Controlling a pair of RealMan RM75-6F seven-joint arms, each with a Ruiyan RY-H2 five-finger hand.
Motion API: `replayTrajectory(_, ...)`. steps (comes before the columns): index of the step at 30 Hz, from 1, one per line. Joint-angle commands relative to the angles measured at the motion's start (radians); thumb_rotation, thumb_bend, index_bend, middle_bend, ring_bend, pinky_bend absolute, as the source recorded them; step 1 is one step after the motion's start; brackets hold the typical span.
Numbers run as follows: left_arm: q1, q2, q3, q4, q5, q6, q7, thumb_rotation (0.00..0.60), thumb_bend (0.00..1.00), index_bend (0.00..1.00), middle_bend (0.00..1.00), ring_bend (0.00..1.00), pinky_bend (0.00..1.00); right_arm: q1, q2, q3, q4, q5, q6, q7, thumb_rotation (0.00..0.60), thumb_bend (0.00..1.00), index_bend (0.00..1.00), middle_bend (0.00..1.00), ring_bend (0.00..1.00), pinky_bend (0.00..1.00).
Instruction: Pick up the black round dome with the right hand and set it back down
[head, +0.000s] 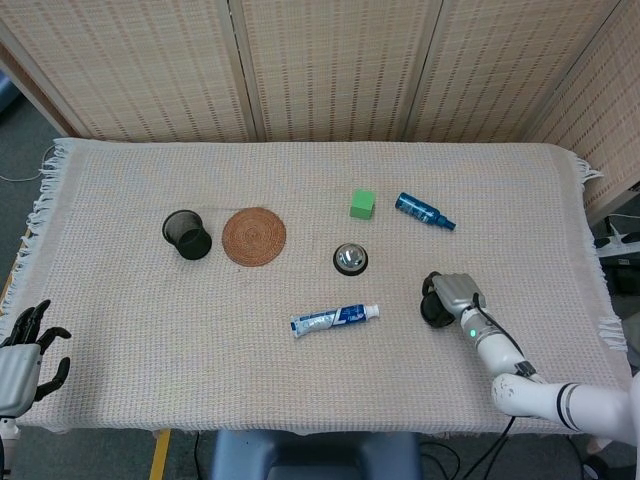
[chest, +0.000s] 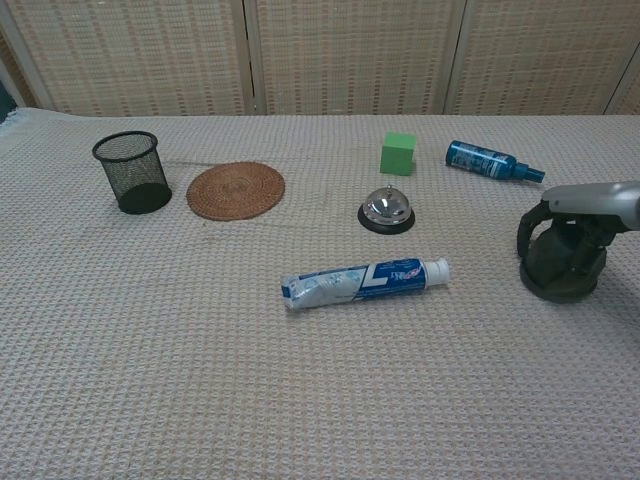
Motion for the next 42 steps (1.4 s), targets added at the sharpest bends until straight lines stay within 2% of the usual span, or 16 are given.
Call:
replayTrajectory(1,0.0,0.0,0.0,0.0,0.0,0.0,0.0,0.6,0.41,0.38,0.0,0.0,0.39,-0.034,-0.005,0.021,-0.01,-0.07,0.069,0.032,0.6,0.2,0.56,0.48,0.62,0.8)
replayTrajectory(8,-0.001,0.0,0.0,0.0,-0.002,-0.003,0.001,0.6,0.41,0.38,0.0,0.0,0.39,-0.158,-0.023,0.079,-0.004,-0.415,0.283,0.264,0.6,0.2,0.56,0.48,0.62,0.8)
replayTrajectory(12,-0.002,-0.001,0.0,-0.001,-0.003,-0.005,0.002,0.6,0.41,0.38,0.0,0.0,0.39,-0.223,-0.041,0.091,0.043,-0.609,0.425,0.42,0.6,0.2,0.56,0.48,0.62,0.8)
replayTrajectory(15,-0.003,-0.002,0.001,-0.001,-0.002,-0.006,0.004,0.6,0.41,0.38,0.0,0.0,0.39,-0.259,-0.06,0.099,0.1,-0.701,0.516,0.497,0.6,0.2,0.56,0.48,0.62,0.8)
replayTrajectory(17,-0.003,-0.002,0.002,-0.001,-0.002,-0.008,0.005,0.6,0.41,0.38,0.0,0.0,0.39,-0.273,-0.066,0.103,0.128,-0.714,0.533,0.499,0.6,0.2,0.56,0.48,0.62,0.8)
replayTrajectory(21,-0.004,-0.004,0.003,-0.001,-0.002,-0.01,0.007,0.6,0.41,0.38,0.0,0.0,0.39,-0.283,-0.025,0.11,0.086,-0.635,0.454,0.412,0.6,0.2,0.57,0.48,0.62,0.8)
replayTrajectory(24,-0.002,-0.004,0.003,-0.001,-0.001,-0.007,0.007,0.6,0.41,0.38,0.0,0.0,0.39,-0.274,0.031,0.124,0.002,-0.476,0.361,0.227,0.6,0.2,0.57,0.48,0.62,0.8)
replayTrajectory(27,-0.003,-0.004,0.002,-0.001,-0.002,-0.008,0.006,0.6,0.41,0.38,0.0,0.0,0.39,-0.254,0.063,0.14,-0.067,-0.317,0.322,0.053,0.6,0.2,0.57,0.48,0.62,0.8)
replayTrajectory(31,-0.004,-0.003,0.003,-0.001,-0.001,-0.008,0.006,0.6,0.41,0.38,0.0,0.0,0.39,-0.234,0.077,0.16,-0.123,-0.203,0.318,-0.056,0.6,0.2,0.57,0.48,0.63,0.8)
replayTrajectory(35,-0.004,-0.003,0.002,-0.001,-0.002,-0.009,0.005,0.6,0.41,0.39,0.0,0.0,0.39,-0.252,0.068,0.179,-0.132,-0.286,0.322,0.043,0.6,0.2,0.57,0.48,0.63,0.8)
replayTrajectory(42,-0.004,-0.003,0.002,-0.002,-0.002,-0.008,0.006,0.6,0.41,0.39,0.0,0.0,0.39,-0.308,0.039,0.167,-0.054,-0.676,0.369,0.47,0.6,0.2,0.57,0.48,0.62,0.8)
